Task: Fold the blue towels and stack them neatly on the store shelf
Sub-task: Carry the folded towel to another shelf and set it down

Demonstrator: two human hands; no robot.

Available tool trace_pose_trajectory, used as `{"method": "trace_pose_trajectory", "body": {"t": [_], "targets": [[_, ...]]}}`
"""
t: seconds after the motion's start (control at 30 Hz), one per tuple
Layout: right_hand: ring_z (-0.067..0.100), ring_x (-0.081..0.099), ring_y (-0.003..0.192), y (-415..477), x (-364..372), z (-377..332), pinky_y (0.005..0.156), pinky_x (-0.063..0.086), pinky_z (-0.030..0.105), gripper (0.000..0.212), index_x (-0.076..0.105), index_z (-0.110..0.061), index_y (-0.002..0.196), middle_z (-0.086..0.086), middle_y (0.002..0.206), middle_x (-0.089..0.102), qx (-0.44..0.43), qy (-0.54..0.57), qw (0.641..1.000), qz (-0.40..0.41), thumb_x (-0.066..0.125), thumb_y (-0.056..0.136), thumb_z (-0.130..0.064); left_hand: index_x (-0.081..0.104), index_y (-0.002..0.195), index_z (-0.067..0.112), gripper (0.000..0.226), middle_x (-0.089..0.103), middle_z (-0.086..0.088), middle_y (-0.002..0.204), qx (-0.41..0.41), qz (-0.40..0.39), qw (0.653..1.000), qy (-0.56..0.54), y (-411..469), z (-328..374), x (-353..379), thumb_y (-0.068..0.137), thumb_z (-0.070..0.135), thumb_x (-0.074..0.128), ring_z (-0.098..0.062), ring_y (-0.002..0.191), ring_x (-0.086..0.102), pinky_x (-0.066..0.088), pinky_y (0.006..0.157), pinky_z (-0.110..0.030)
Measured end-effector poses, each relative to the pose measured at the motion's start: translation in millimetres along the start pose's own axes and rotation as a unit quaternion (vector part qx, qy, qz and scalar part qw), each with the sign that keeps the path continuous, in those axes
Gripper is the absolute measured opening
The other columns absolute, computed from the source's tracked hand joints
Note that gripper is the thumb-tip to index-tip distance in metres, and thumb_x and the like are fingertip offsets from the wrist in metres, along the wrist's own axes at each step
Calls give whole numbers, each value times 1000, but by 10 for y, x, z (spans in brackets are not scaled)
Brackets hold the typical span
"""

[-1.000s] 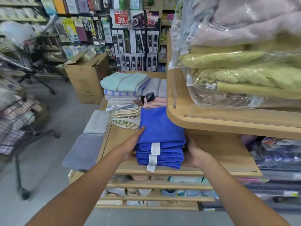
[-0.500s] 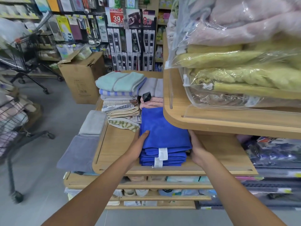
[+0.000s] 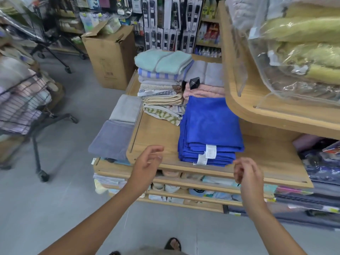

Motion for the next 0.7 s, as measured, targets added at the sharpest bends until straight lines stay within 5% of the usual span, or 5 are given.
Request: {"method": "trace_pose_trajectory", "body": {"t": [0.13, 0.27, 0.43, 0.6, 0.7], "targets": [[12, 44, 47, -596, 602, 584, 43, 33, 18, 32, 68, -11, 77, 6, 61, 54, 75, -78, 985, -132, 51, 103, -11, 74, 98, 34, 16, 72, 5, 108, -79, -21, 997, 0, -656, -648, -562, 95, 24, 61, -18, 101, 67, 50, 83, -32], [19, 67, 72, -1204, 1397, 1160, 61, 51, 31, 20, 73, -6, 97, 11, 90, 71, 258, -160, 904, -300, 58, 102, -18, 72, 99, 17, 23, 72, 1, 101, -206, 27, 978, 3, -1479, -1387, -1407, 100, 1, 55, -19, 97, 66, 49, 76, -20], [10, 62, 117, -1976, 2485, 1366, 102, 51, 40, 22, 69, -21, 121, -11, 124, 65, 236, -232, 852, -405, 57, 103, -24, 71, 103, 14, 16, 74, -4, 103, -312, 143, 938, -48, -2629, -1976, -2593, 103, 15, 56, -29, 97, 69, 49, 72, -26], [24, 65, 110, -2561, 3469, 1355, 99, 51, 45, 13, 75, -11, 104, 4, 113, 70, 216, -247, 826, -458, 62, 99, -12, 73, 101, 27, 17, 75, 1, 104, -321, 222, 918, -70, -3344, -2175, -3459, 102, 22, 57, -21, 98, 69, 52, 81, -36], [9, 68, 98, -2752, 3893, 1286, 86, 55, 29, 14, 75, -12, 105, 2, 107, 72, 210, -241, 815, -483, 63, 98, -10, 73, 95, 36, 25, 75, 1, 106, -320, 228, 917, -73, -3317, -2148, -3800, 103, 19, 55, -18, 97, 71, 54, 83, -39]]}}
Point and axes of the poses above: each hand's wrist, its own y-axis towards the middle knuckle, its own x-axis out of the palm, z = x × y, the point moved 4 cm from there along y, towards the middle knuckle
